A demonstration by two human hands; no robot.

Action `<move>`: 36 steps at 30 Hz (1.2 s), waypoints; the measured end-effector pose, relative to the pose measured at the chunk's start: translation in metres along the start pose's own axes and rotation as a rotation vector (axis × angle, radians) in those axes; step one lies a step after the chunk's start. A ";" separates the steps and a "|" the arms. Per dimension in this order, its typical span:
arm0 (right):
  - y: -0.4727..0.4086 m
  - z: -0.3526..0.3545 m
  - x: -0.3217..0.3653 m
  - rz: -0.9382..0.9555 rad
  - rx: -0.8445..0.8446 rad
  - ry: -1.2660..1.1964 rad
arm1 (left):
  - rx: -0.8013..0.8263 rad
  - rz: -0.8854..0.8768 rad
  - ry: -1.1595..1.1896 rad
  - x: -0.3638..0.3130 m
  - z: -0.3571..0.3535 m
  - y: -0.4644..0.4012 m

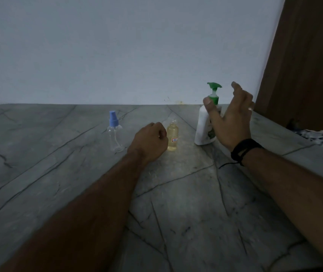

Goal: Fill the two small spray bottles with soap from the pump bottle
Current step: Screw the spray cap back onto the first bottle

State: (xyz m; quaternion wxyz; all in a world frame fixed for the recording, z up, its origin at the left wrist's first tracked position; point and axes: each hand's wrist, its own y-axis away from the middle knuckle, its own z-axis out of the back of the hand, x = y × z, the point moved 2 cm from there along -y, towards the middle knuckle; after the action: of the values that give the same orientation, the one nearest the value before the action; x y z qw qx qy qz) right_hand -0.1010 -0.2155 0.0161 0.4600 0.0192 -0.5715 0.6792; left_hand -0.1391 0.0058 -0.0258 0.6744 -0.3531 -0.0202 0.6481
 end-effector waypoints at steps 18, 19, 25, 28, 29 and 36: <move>0.051 -0.057 0.050 -0.044 0.605 -0.062 | 0.163 -0.015 -0.098 -0.002 0.010 0.009; 0.050 -0.059 0.049 -0.048 0.585 -0.077 | 0.161 -0.008 -0.099 -0.002 0.010 0.008; 0.055 -0.062 0.039 -0.044 0.501 -0.186 | 0.080 0.016 -0.070 0.001 0.009 0.006; 0.054 -0.062 0.035 -0.065 0.484 -0.210 | -0.147 0.048 0.109 -0.001 0.012 0.005; 0.054 -0.062 0.034 -0.071 0.482 -0.215 | -0.223 0.055 0.169 -0.003 0.013 0.004; 0.054 -0.062 0.032 -0.071 0.484 -0.232 | -0.449 0.076 0.612 -0.020 0.032 -0.001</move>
State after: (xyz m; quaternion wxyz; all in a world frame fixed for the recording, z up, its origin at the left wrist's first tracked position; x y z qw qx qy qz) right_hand -0.1233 -0.1428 -0.0288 0.3969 0.2266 -0.4404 0.7728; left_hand -0.1568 0.0026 0.0071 0.5305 -0.6698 0.0537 0.5168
